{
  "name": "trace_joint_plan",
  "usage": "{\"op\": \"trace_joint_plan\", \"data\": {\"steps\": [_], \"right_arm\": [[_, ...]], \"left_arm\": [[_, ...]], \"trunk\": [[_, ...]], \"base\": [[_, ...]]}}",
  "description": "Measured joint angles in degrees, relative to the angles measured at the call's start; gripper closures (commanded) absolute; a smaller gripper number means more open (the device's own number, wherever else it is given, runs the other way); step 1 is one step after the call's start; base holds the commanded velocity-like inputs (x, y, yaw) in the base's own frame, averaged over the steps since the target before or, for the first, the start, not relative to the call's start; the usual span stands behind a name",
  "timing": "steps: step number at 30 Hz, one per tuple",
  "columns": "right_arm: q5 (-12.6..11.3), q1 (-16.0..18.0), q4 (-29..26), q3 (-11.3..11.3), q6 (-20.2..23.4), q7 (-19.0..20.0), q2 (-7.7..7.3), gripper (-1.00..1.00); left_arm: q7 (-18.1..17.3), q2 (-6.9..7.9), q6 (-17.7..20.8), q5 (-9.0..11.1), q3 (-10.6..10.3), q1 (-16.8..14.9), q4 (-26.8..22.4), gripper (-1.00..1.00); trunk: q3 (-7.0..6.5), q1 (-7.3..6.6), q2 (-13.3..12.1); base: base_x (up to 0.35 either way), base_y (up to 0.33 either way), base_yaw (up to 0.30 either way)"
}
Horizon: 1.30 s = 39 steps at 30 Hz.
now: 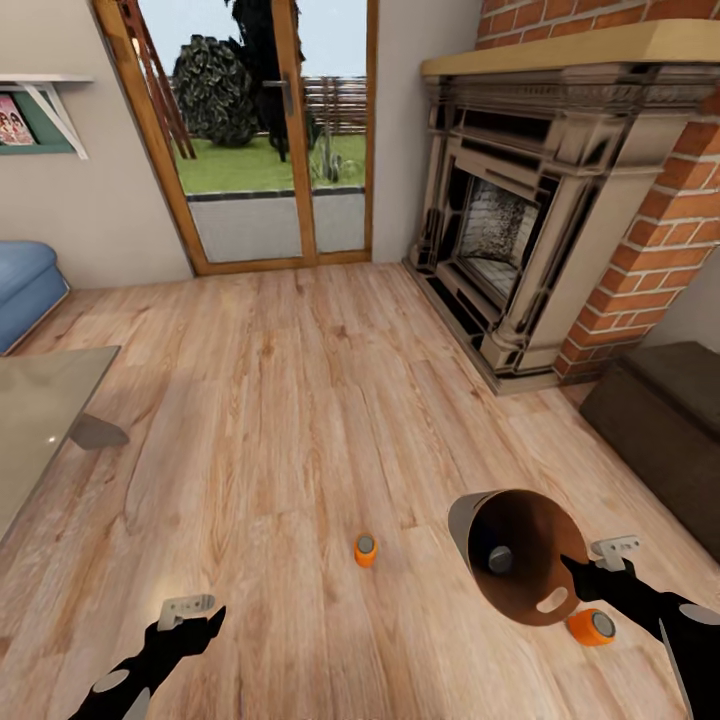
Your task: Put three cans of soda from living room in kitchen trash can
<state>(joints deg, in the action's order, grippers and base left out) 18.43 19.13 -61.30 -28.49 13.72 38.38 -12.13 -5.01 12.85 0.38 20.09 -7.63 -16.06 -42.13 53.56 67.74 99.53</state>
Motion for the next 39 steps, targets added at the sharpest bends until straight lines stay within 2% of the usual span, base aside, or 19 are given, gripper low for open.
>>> {"op": "trace_joint_plan", "data": {"steps": [12,17,33,39], "right_arm": [[-0.02,0.0,0.03,-0.07,0.02,0.05,0.0,1.0],[0.05,0.0,0.08,-0.07,-0.02,0.0,0.0,1.0],[-0.15,-0.01,0.65,-0.08,0.05,-0.25,0.01,1.0],[-0.02,0.01,0.79,-1.35,-0.03,-0.4,0.0,1.0]], "left_arm": [[0.0,-0.01,-0.03,0.04,0.0,-0.02,0.29,-1.0],[-0.05,-0.02,0.01,0.0,0.01,-0.02,0.29,-1.0],[-0.44,0.0,-0.02,-0.07,-0.02,-0.02,0.47,-1.0],[-0.44,-0.01,-0.02,-0.05,0.01,-0.02,0.46,-1.0]], "trunk": [[-0.77,0.0,0.0],[-1.09,0.0,0.0],[-1.35,0.0,0.0],[-1.37,0.0,0.0]], "base": [[-0.039,0.003,-0.189],[0.074,0.158,-0.182],[0.2,0.241,-0.103],[0.285,0.044,-0.237]]}}
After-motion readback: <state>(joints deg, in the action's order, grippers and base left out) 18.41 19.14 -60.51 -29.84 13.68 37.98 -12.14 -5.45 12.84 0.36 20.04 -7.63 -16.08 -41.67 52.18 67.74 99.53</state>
